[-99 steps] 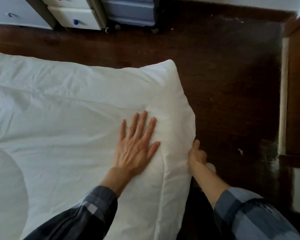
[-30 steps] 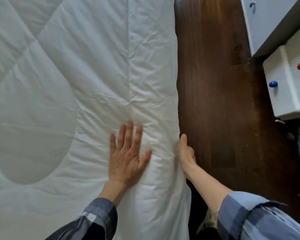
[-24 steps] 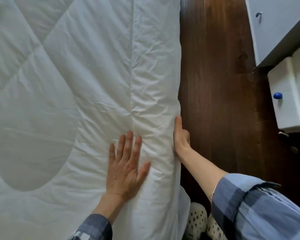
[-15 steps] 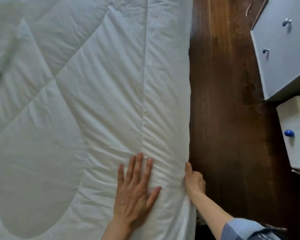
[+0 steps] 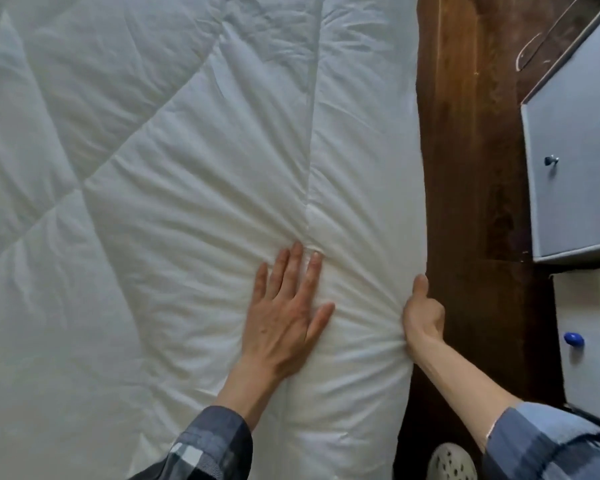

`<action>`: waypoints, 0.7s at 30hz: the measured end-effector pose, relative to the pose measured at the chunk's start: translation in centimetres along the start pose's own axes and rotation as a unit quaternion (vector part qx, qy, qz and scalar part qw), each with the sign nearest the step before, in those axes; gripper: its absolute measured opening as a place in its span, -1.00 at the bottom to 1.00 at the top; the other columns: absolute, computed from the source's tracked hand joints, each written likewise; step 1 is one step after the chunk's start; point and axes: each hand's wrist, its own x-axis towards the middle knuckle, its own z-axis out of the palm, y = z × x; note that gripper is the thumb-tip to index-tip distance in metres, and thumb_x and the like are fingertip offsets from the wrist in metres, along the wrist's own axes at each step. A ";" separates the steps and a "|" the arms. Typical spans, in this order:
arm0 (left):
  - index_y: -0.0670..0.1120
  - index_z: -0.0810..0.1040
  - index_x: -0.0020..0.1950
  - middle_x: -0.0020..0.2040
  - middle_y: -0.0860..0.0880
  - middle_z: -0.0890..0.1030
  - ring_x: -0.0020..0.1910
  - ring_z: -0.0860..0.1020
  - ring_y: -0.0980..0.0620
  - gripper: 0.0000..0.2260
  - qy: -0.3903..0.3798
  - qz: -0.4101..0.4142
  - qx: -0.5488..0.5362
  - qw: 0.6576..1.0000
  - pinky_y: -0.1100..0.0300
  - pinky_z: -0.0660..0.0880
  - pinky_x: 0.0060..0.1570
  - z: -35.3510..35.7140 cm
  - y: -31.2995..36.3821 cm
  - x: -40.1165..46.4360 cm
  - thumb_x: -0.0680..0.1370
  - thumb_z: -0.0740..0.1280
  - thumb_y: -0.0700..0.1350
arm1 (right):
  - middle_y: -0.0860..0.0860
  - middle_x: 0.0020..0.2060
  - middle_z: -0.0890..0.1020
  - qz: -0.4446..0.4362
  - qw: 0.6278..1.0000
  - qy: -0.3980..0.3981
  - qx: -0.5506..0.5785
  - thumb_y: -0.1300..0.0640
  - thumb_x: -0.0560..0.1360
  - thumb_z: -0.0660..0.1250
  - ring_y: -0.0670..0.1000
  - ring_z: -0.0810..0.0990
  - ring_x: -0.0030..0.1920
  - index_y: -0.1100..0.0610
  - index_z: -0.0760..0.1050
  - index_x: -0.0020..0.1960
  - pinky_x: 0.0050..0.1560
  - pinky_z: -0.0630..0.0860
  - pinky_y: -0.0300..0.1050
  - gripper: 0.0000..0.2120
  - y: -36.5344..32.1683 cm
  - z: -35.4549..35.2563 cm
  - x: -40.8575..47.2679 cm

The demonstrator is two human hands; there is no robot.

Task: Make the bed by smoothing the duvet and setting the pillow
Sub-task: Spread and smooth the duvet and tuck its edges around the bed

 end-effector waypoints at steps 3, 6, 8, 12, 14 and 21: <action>0.05 -0.15 0.66 0.67 -0.03 -0.14 0.64 -0.18 -0.01 -0.36 -0.005 -0.005 0.006 1.000 -0.13 -0.15 0.56 -0.1 0.5 1.4 0.66 -0.13 0.30 | 0.27 0.23 0.55 -0.004 0.998 -0.010 -0.056 -0.29 0.62 -0.01 0.29 0.51 0.24 0.38 0.46 0.27 0.28 0.38 0.10 -0.25 0.4 0.4 0.7; 0.07 -0.23 0.65 0.67 -0.01 -0.18 0.64 -0.19 -0.01 -0.35 -0.010 -0.004 0.002 1.000 -0.13 -0.17 0.56 -0.8 0.1 3.0 0.65 -0.16 0.33 | 0.31 0.31 0.49 0.019 0.993 -0.042 -0.109 -0.28 0.63 -0.04 0.30 0.45 0.31 0.41 0.40 0.35 0.33 0.33 0.09 -0.23 -0.9 1.5 0.5; 0.06 -0.23 0.65 0.67 -0.01 -0.17 0.64 -0.18 -0.01 -0.34 -0.010 -0.001 0.008 1.000 -0.14 -0.16 0.56 -1.4 -0.4 4.5 0.65 -0.16 0.33 | 0.27 0.39 0.42 0.071 0.991 -0.075 -0.087 -0.34 0.60 -0.04 0.29 0.39 0.38 0.35 0.30 0.45 0.42 0.26 0.11 -0.19 -2.8 1.8 0.8; 0.07 -0.30 0.63 0.65 0.01 -0.26 0.62 -0.27 0.02 -0.33 -0.008 -0.034 -0.001 0.999 -0.14 -0.22 0.57 -2.9 0.6 9.8 0.63 -0.20 0.36 | 0.11 0.34 0.52 0.088 0.981 -0.162 0.067 -0.43 0.52 -0.02 0.21 0.51 0.29 0.17 0.32 0.49 0.38 0.39 0.11 -0.18 -10.8 4.1 3.2; 0.09 -0.32 0.63 0.65 0.01 -0.28 0.62 -0.28 0.03 -0.33 0.000 -0.052 -0.013 0.999 -0.12 -0.27 0.56 -3.6 1.3 12.4 0.62 -0.18 0.36 | 0.13 0.29 0.55 0.067 0.979 -0.173 0.083 -0.41 0.54 -0.01 0.22 0.53 0.25 0.20 0.34 0.47 0.31 0.44 0.06 -0.20 -14.6 5.9 3.8; 0.07 -0.28 0.63 0.65 0.01 -0.28 0.62 -0.26 -0.01 -0.35 0.000 -0.046 0.003 0.999 -0.10 -0.24 0.57 -5.4 1.2 19.5 0.63 -0.17 0.32 | 0.31 0.32 0.49 0.007 0.997 -0.037 -0.061 -0.33 0.59 -0.05 0.31 0.45 0.33 0.41 0.40 0.35 0.40 0.34 0.14 -0.18 -15.1 4.0 6.8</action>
